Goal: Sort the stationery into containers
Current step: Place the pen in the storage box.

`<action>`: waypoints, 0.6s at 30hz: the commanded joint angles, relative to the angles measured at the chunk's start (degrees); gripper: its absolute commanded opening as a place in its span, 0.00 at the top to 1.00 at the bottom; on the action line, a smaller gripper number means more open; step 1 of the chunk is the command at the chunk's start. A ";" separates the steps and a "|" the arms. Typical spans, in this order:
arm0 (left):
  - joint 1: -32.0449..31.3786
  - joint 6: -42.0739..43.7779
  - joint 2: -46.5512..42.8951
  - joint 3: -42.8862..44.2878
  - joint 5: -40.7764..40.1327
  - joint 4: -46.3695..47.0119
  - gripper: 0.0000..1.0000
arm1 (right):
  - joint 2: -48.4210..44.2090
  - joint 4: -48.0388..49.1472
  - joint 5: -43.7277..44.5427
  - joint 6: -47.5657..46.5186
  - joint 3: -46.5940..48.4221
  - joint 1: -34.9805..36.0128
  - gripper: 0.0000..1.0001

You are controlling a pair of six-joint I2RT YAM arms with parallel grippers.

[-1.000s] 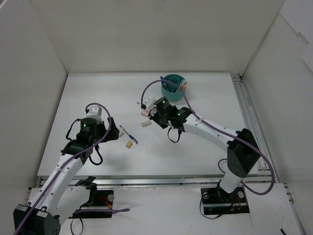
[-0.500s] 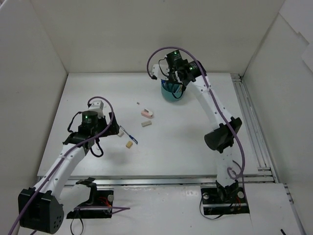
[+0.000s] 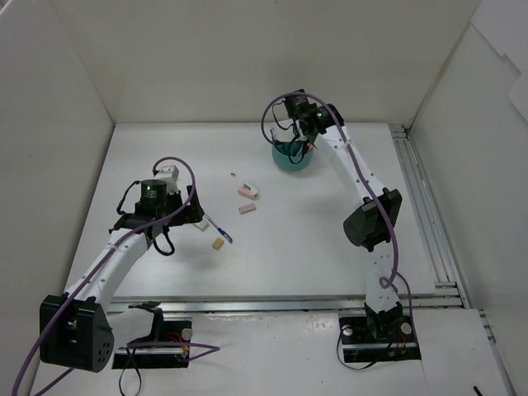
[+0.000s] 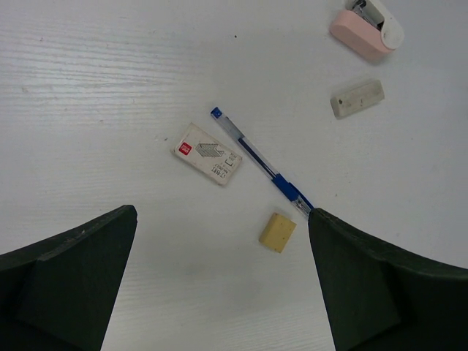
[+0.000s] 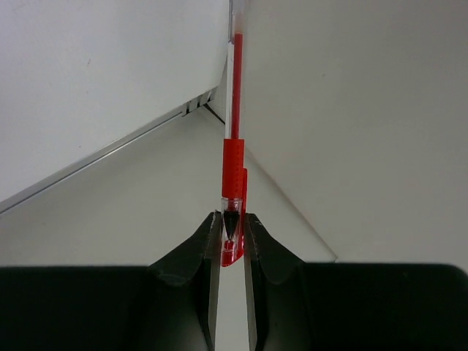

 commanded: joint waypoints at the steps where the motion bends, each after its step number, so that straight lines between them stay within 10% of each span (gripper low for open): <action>1: 0.62 1.24 -0.56 0.43 2.26 4.80 0.00 | 1.28 6.16 4.38 -5.99 -1.17 -0.22 1.00; 18: 1.67 2.73 2.07 -0.19 6.92 6.21 0.00 | 8.67 19.79 1.39 -11.44 -3.11 0.31 1.00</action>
